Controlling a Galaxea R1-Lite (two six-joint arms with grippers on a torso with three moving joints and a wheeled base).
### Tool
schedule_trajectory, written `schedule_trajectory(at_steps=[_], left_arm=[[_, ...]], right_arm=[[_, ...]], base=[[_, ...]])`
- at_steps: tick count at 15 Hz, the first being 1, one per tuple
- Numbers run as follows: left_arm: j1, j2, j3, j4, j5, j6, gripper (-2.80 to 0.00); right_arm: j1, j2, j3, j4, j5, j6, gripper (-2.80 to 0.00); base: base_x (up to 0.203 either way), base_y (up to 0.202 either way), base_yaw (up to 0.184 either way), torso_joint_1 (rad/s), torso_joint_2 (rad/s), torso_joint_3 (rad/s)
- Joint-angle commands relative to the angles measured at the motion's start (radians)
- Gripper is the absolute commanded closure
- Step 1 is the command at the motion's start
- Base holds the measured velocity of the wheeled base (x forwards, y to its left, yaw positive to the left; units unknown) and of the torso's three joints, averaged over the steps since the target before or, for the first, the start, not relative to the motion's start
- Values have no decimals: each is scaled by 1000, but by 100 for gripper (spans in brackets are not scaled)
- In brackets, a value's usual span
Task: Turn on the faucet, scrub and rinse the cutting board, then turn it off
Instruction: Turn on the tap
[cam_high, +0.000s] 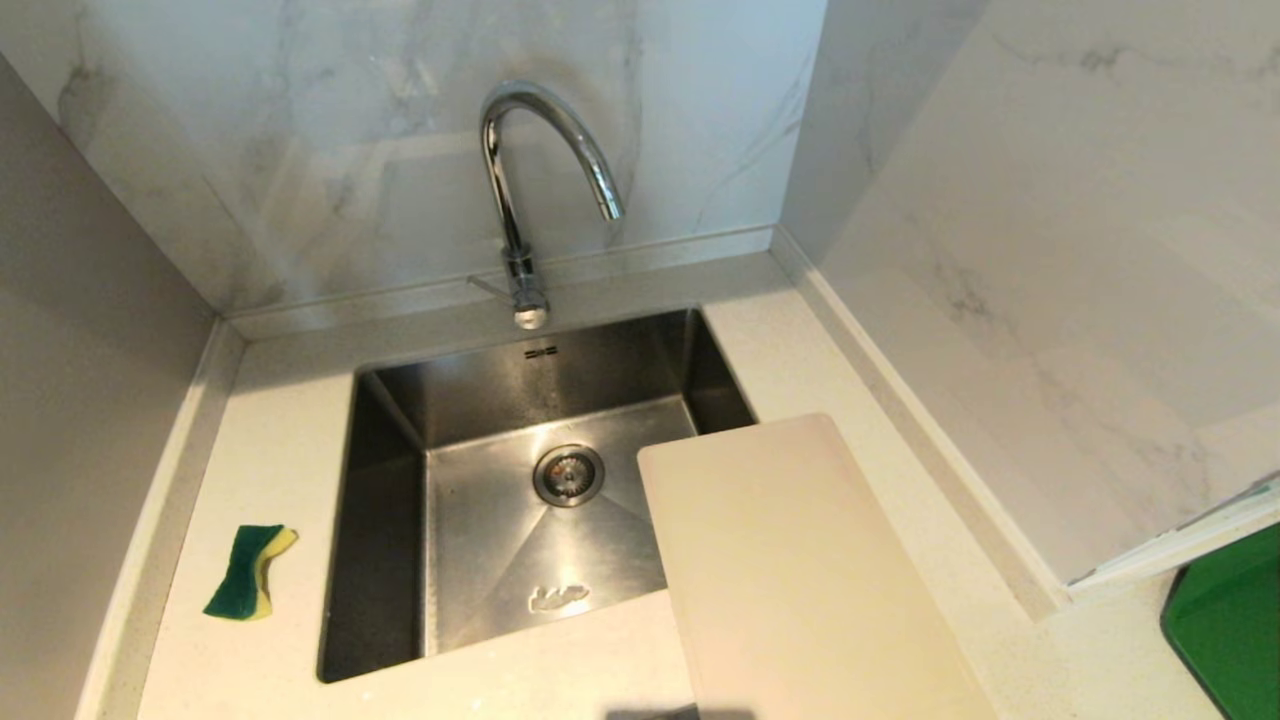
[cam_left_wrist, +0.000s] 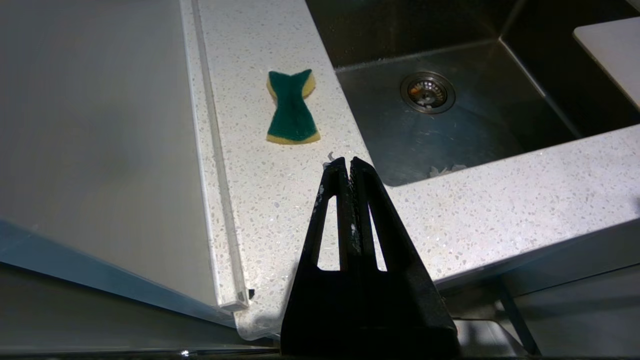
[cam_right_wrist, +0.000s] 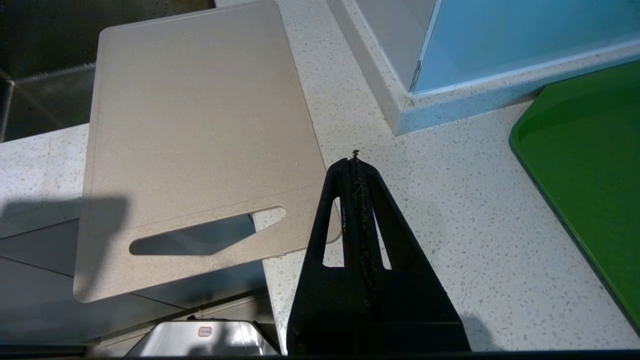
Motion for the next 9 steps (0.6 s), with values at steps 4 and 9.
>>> schedule_trajectory(at_steps=[4, 9], left_arm=[[0, 1, 3, -2, -1, 4, 0], [1, 11, -4, 8, 0, 51, 0]], right_arm=[[0, 2, 0, 0, 0, 0, 0], [0, 2, 0, 0, 0, -2, 0]], base=[[0, 0, 0, 0, 0, 0], [0, 0, 0, 0, 0, 0]])
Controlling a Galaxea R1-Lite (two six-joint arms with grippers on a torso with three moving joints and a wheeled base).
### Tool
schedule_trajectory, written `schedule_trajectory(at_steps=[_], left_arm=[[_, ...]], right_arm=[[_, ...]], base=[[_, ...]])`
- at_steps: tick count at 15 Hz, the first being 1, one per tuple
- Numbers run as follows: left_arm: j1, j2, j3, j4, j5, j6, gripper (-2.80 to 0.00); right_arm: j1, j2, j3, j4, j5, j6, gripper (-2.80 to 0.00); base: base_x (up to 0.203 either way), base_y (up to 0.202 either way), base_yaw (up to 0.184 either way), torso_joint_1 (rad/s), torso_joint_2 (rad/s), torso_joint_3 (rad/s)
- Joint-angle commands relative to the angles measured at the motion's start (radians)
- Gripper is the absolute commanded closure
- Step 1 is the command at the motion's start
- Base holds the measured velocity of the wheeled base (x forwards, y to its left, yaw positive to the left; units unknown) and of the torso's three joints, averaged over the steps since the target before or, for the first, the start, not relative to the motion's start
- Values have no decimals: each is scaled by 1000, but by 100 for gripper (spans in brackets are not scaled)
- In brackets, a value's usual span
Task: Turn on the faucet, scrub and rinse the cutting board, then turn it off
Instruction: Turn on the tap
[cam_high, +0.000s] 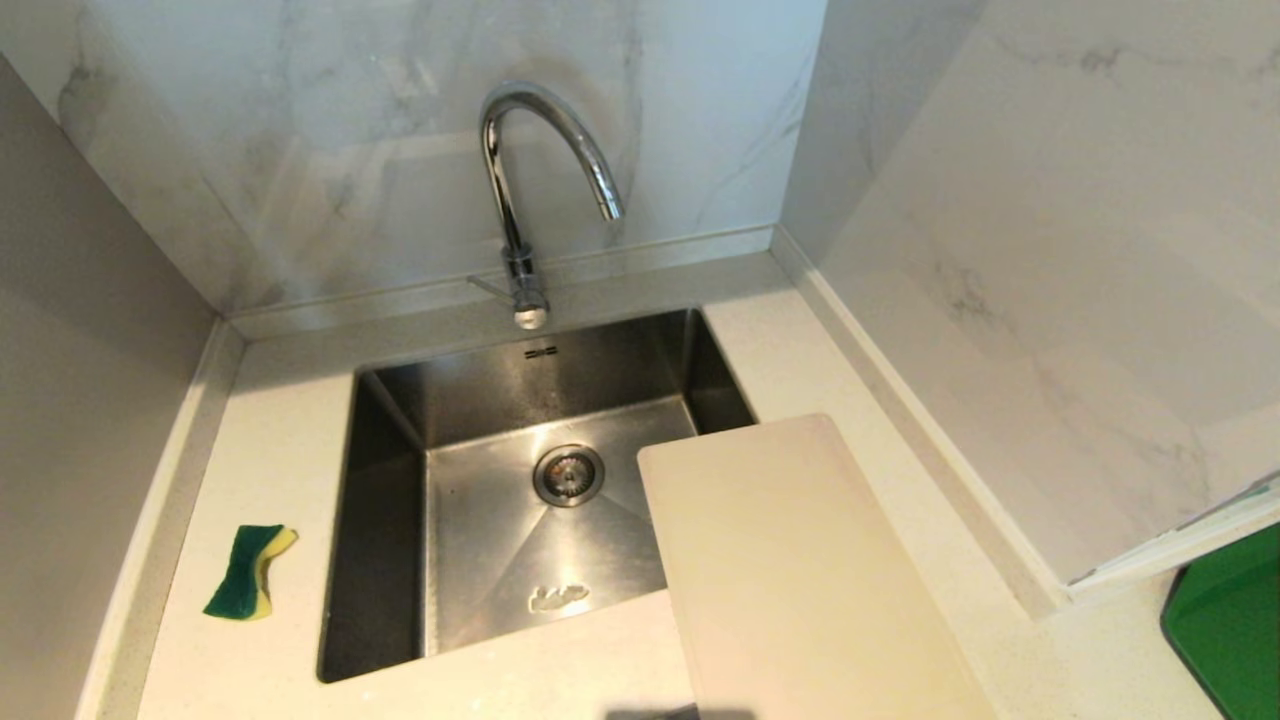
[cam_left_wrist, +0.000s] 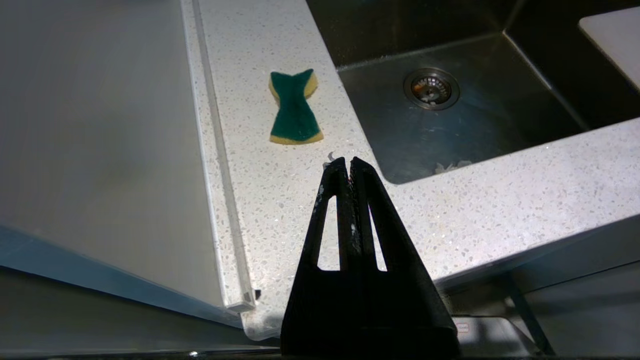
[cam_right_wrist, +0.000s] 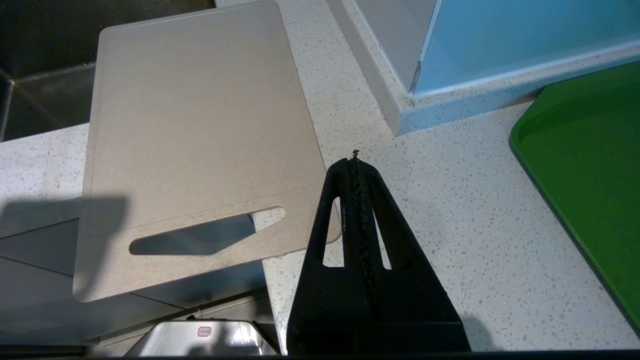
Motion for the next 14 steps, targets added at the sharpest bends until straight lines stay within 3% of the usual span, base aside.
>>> schedule_trajectory(at_steps=[1, 7, 14], left_arm=[[-1, 39, -22, 12, 1, 16, 0], [-17, 358, -350, 41, 1, 26, 0], [-14, 861, -814, -39, 5, 120, 0]], right_arm=[[0, 2, 1, 0, 0, 0, 0], [0, 2, 1, 0, 0, 0, 0], [0, 0, 0, 0, 1, -4, 0]], base=[[0, 0, 0, 0, 0, 0], [0, 0, 0, 0, 0, 0], [0, 0, 0, 0, 0, 0]])
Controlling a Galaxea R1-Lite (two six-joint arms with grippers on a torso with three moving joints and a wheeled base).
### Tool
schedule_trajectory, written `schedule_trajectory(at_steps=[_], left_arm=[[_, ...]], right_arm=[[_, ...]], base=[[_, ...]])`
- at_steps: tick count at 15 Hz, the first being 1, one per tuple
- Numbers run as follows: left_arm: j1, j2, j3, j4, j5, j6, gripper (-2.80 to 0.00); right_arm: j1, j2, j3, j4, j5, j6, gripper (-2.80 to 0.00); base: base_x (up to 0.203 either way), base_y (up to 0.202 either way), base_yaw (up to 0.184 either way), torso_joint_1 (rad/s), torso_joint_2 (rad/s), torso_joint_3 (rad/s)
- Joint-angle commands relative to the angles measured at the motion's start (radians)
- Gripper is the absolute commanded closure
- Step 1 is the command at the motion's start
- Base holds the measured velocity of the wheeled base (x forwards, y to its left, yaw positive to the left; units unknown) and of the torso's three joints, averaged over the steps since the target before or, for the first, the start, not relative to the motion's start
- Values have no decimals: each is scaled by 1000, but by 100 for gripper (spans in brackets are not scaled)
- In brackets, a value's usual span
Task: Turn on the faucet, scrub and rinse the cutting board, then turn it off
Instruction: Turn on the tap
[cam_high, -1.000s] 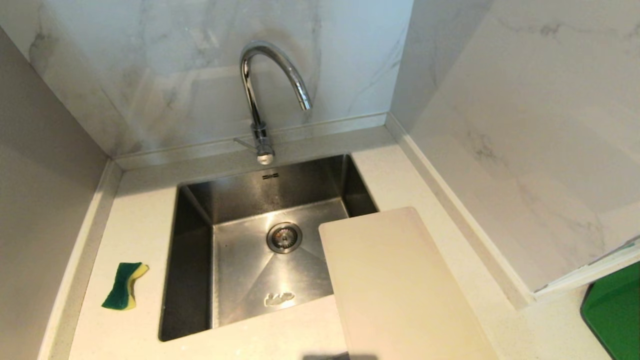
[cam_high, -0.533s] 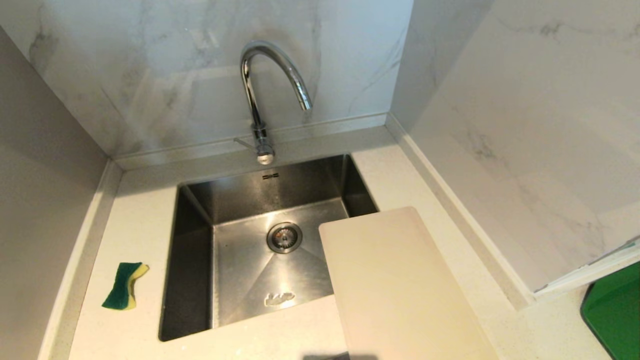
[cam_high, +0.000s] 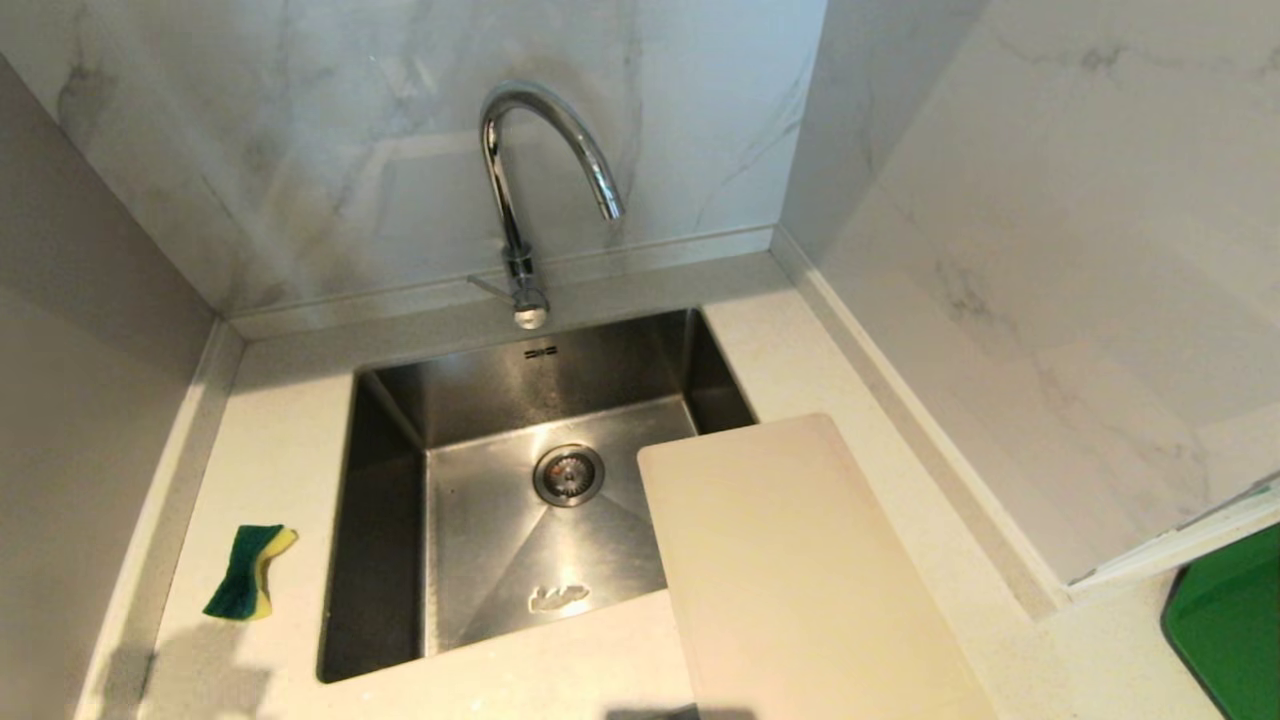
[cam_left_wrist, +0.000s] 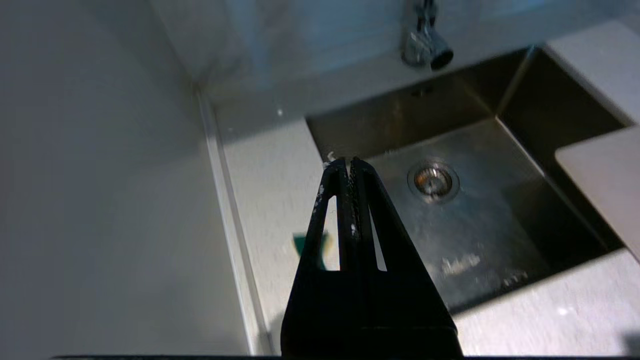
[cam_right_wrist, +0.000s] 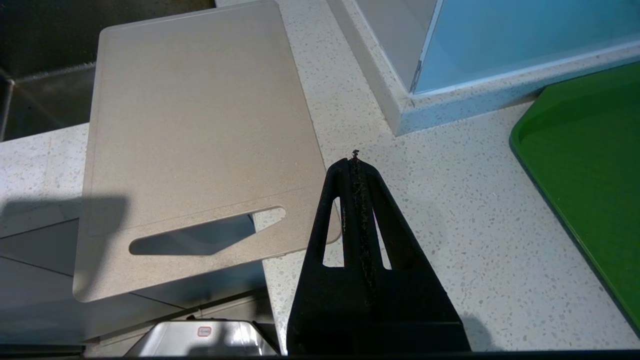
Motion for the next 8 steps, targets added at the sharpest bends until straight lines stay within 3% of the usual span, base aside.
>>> schedule_trajectory(at_steps=[1, 5, 8], left_arm=[[14, 230, -163, -8, 12, 40, 0], [53, 473, -380, -13, 45, 113, 0], [26, 669, -561, -14, 134, 151, 0]], right_arm=[[0, 1, 0, -2, 1, -8, 0], [0, 0, 0, -2, 1, -8, 0], [0, 0, 0, -2, 1, -8, 0]], base=[[0, 0, 0, 0, 0, 0], [0, 0, 0, 0, 0, 0], [0, 0, 0, 0, 0, 0]])
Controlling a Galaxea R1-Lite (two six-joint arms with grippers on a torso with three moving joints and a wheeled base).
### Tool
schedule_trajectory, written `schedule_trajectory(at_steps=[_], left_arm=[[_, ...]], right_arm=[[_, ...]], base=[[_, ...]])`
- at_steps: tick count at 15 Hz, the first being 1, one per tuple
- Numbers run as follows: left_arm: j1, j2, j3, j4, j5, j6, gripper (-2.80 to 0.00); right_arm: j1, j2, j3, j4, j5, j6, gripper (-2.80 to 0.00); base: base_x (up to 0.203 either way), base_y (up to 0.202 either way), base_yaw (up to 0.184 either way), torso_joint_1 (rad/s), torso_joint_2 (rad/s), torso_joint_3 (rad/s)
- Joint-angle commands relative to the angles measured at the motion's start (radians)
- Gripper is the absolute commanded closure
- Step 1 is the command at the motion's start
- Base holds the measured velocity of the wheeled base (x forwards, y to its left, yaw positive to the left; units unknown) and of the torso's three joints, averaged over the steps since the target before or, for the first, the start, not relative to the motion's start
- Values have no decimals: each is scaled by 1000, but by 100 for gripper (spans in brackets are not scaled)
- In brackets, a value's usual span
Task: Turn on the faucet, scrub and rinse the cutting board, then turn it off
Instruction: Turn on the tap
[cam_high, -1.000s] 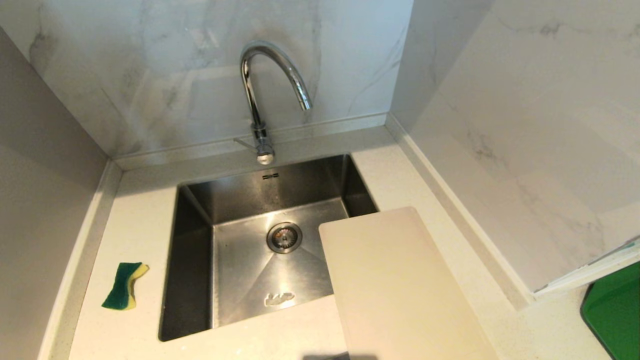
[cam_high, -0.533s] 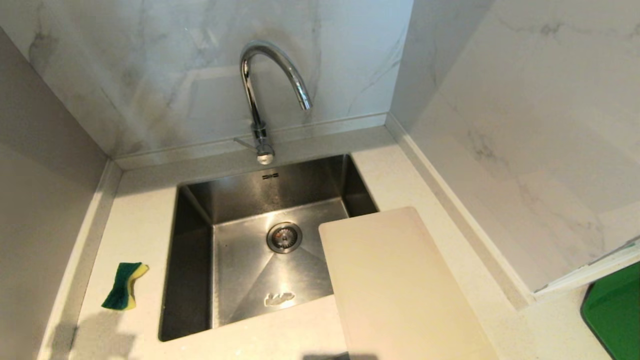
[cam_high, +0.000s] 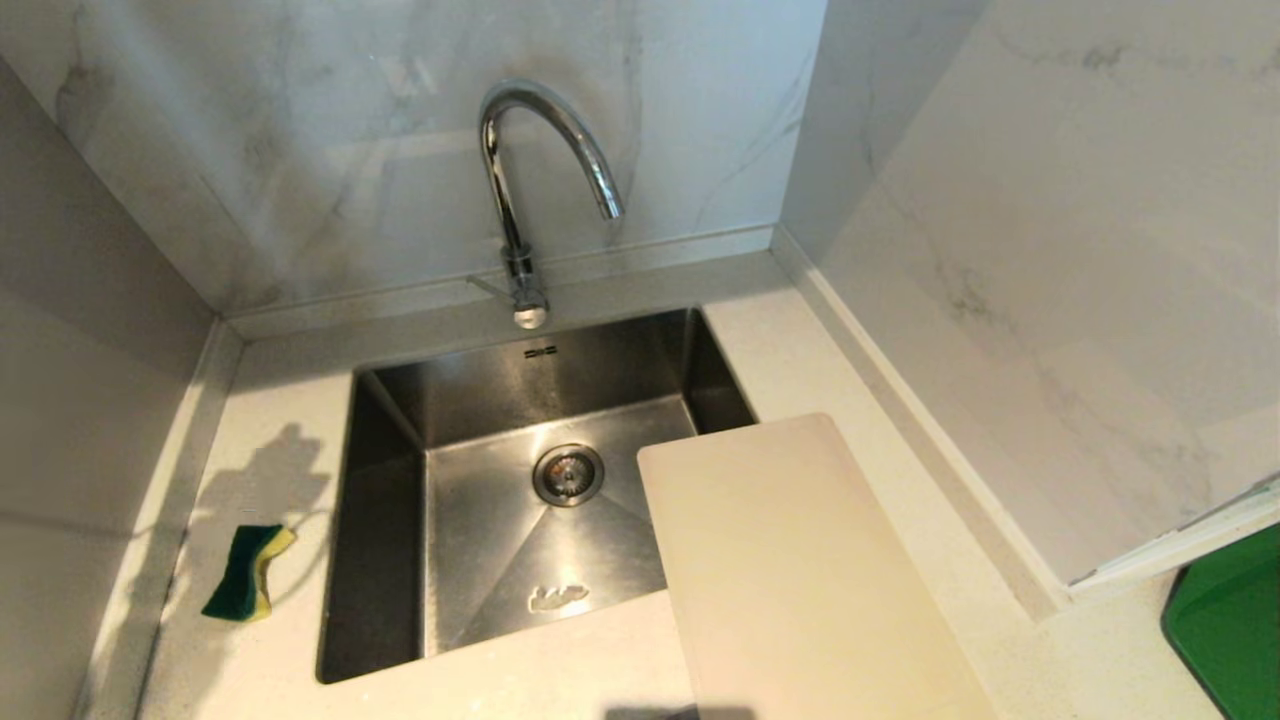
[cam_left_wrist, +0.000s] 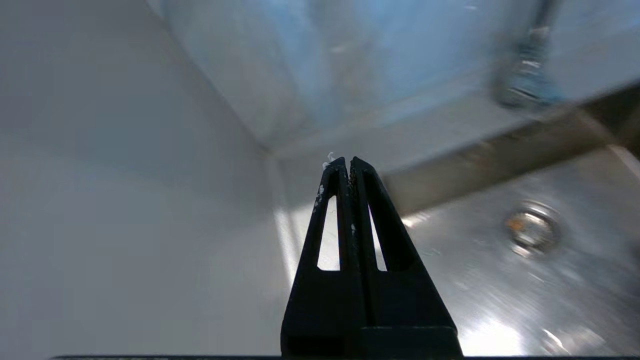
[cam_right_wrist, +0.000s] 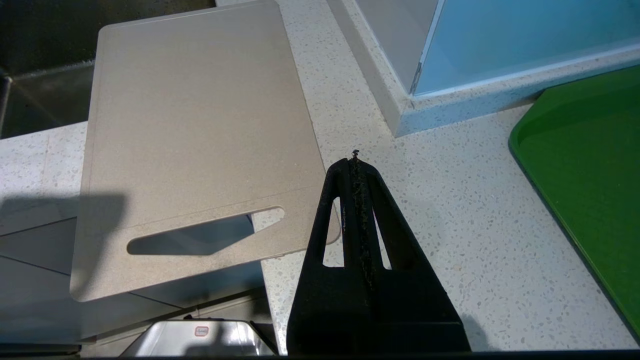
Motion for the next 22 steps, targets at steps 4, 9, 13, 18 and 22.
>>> schedule_trajectory(at_steps=[4, 9, 13, 18, 22], left_arm=[[-141, 370, -303, -2, 246, 15, 0], [-314, 597, -534, 4, 428, -149, 0], [-416, 702, -636, 56, 471, -432, 0], [-449, 870, -770, 63, 415, -736, 0], [-451, 943, -773, -63, 423, -762, 0]], right_arm=[[0, 0, 0, 0, 1, 1, 0], [0, 0, 0, 0, 1, 1, 0], [0, 0, 0, 0, 1, 1, 0], [0, 0, 0, 0, 1, 1, 0], [0, 0, 0, 0, 1, 1, 0]], base=[[0, 0, 0, 0, 0, 0], [0, 0, 0, 0, 0, 0], [0, 0, 0, 0, 0, 0], [0, 0, 0, 0, 0, 0], [0, 0, 0, 0, 0, 0]])
